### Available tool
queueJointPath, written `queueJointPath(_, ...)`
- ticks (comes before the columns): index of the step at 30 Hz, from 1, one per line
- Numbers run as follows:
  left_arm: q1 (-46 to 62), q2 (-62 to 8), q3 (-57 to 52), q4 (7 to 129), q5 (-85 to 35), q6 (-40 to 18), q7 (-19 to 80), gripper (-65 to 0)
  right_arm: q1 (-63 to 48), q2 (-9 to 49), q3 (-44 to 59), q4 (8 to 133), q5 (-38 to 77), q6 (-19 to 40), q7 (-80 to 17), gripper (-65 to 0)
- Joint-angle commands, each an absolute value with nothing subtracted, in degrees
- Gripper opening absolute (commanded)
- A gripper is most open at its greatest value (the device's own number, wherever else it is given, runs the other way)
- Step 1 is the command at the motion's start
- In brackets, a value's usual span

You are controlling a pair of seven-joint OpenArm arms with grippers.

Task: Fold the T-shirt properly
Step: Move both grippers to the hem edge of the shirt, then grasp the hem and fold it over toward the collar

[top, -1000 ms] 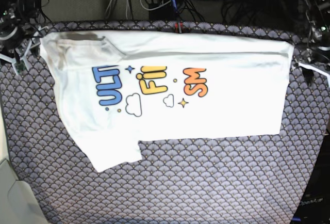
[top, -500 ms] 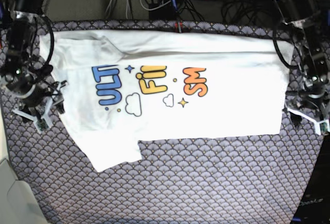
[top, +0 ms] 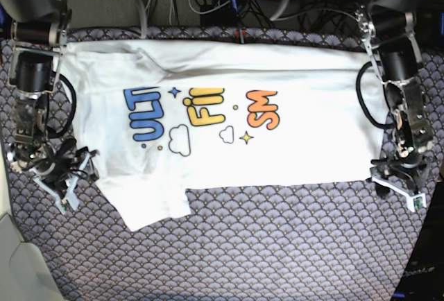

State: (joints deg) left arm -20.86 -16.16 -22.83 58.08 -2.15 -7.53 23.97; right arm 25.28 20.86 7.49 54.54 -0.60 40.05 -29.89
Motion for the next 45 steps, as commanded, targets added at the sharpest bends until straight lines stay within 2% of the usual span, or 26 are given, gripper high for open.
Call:
queueJointPath(1, -22.37, -16.75, -22.20, 58.68, -2.33, -7.52, 22.46, -21.7, 27.12, 21.76, 7.69, 54.02, -0.04, 40.00, -28.53, -26.1)
queueJointPath(12, -22.37, -16.66, -20.70, 57.19, -2.33, -7.43, 21.85, -21.7, 27.91, 21.49, 7.69, 43.82, -0.04, 40.00, -20.35, -26.6)
queueJointPath(14, -22.37, -16.66, -20.70, 57.19, -2.33, -7.43, 21.85, -21.7, 27.82, 21.49, 7.69, 43.74, -0.04, 40.00, -20.00, -28.5)
queueJointPath(16, -22.37, -16.66, -20.70, 57.19, -2.33, -7.43, 21.76, -21.7, 27.91, 21.41, 7.34, 43.74, -0.04, 40.00, -20.09, -34.4)
queueJointPath(21, -22.46, -15.52, -20.62, 54.90, -2.33, -7.43, 21.67, -21.7, 27.91, 21.32, 6.55, 43.74, -0.04, 40.00, -20.35, -58.2)
queueJointPath(23, -22.81, -15.52, -20.70, 53.23, -2.33, -7.43, 21.58, -21.7, 27.91, 20.88, 6.55, 43.74, -0.04, 40.00, -20.35, -65.0)
queueJointPath(37, -27.03, -15.34, -20.70, 37.76, -2.77, -7.43, 11.82, -21.7, 27.56, 20.62, 6.46, 43.74, -0.04, 40.00, -20.44, -65.0)
queueJointPath(43, -27.30, -14.46, -20.70, 36.18, -2.77, -7.43, 10.68, -22.0, 27.56, 20.88, 6.46, 43.74, -0.04, 40.00, -20.44, -65.0)
queueJointPath(45, -27.30, -14.37, -20.70, 36.26, -2.77, -7.52, 10.68, -24.5, 27.56, 20.88, 6.46, 43.74, -0.04, 40.00, -20.44, -65.0)
